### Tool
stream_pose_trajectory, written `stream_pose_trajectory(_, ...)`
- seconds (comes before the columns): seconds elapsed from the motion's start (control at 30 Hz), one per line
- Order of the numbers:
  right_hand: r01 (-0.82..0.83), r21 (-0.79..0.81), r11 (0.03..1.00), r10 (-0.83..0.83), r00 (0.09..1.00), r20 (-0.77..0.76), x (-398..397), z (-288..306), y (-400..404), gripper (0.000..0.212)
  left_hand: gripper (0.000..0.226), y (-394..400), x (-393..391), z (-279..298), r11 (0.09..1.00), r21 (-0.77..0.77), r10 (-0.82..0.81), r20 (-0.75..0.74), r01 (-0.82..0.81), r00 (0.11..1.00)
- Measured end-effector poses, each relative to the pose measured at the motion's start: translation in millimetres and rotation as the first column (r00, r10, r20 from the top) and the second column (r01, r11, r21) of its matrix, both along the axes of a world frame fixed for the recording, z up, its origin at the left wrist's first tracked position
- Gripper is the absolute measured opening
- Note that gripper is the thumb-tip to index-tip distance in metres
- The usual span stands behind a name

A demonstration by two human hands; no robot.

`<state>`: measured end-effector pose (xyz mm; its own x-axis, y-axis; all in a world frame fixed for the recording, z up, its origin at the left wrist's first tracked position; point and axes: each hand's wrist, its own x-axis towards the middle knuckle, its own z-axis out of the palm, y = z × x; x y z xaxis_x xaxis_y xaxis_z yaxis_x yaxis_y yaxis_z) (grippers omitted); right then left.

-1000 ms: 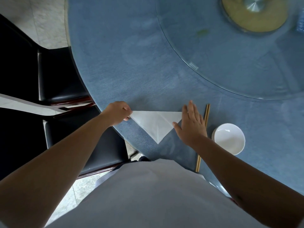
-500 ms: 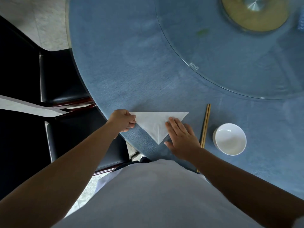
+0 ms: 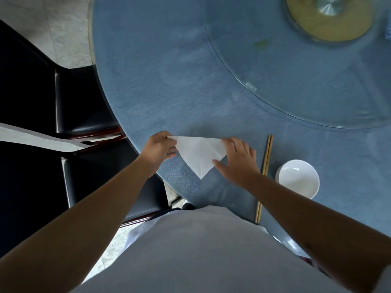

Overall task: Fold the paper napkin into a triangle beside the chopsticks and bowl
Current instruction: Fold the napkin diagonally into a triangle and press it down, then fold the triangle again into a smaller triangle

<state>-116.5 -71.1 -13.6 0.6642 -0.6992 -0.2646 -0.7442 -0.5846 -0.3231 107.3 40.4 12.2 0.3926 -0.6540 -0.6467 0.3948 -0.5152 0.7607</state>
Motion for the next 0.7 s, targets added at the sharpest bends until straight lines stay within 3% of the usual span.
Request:
stream_pose_trajectory(0.1,0.065,0.155,0.986,-0.075,0.996,0.056,17,6,-25,0.068,0.009,-3,2,12,0.988,-0.136,-0.070,-0.017,0.067,0.997)
stream_pose_trajectory(0.23,-0.172,0.364,0.915,0.179,0.984,0.012,33,17,-44,0.077,0.011,-5,6,31,0.940,-0.264,-0.239,-0.060,0.216,0.969)
stream_pose_trajectory(0.3,-0.215,0.442,0.871,0.208,0.976,0.065,36,16,-44,0.065,0.007,-7,9,39,0.908,-0.292,-0.338,-0.081,0.301,0.938)
stream_pose_trajectory(0.4,-0.121,0.595,0.795,0.021,0.985,0.171,39,17,-37,0.021,0.007,-8,16,51,0.859,-0.326,-0.449,-0.115,0.394,0.886)
stream_pose_trajectory(0.5,-0.097,0.681,0.726,-0.011,0.988,0.153,36,19,-27,0.011,0.017,-15,20,57,0.885,-0.326,-0.389,-0.126,0.332,0.912)
stream_pose_trajectory(0.63,-0.036,0.740,0.672,-0.104,0.984,0.142,23,13,-3,0.018,0.008,-34,24,54,0.937,-0.201,-0.269,0.103,0.285,0.958)
stream_pose_trajectory(0.7,0.036,0.758,0.651,-0.197,0.973,0.123,17,13,8,0.014,0.019,-48,23,47,0.951,-0.105,-0.262,0.228,0.291,0.938)
